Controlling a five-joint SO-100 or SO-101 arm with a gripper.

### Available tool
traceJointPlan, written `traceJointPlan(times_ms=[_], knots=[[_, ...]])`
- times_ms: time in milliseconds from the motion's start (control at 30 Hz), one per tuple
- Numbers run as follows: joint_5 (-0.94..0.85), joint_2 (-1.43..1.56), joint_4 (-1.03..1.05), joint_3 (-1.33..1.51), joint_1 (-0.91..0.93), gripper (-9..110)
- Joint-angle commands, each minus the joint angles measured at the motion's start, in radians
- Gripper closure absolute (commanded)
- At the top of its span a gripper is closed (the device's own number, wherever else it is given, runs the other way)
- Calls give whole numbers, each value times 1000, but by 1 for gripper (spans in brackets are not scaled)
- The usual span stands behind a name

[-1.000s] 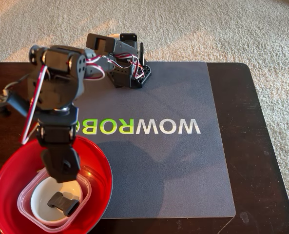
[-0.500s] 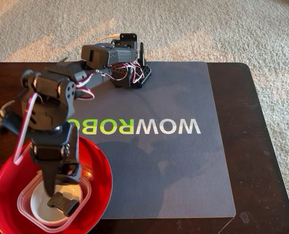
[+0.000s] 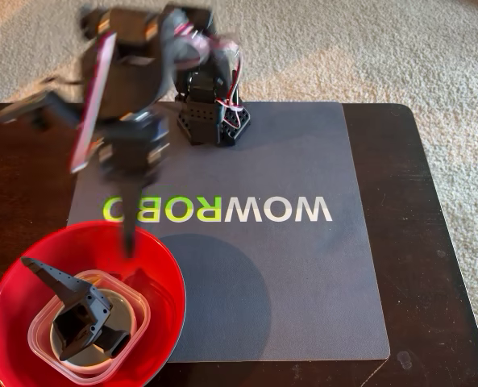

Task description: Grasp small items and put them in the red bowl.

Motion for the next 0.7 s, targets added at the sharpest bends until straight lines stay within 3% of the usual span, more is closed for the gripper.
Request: traceJointPlan(times_ms=[0,267,667], knots=[[-32,202,-18,396,-92,71],[-31,575,-374,1215,-236,71],[-129,621,-488,1350,-201,71]])
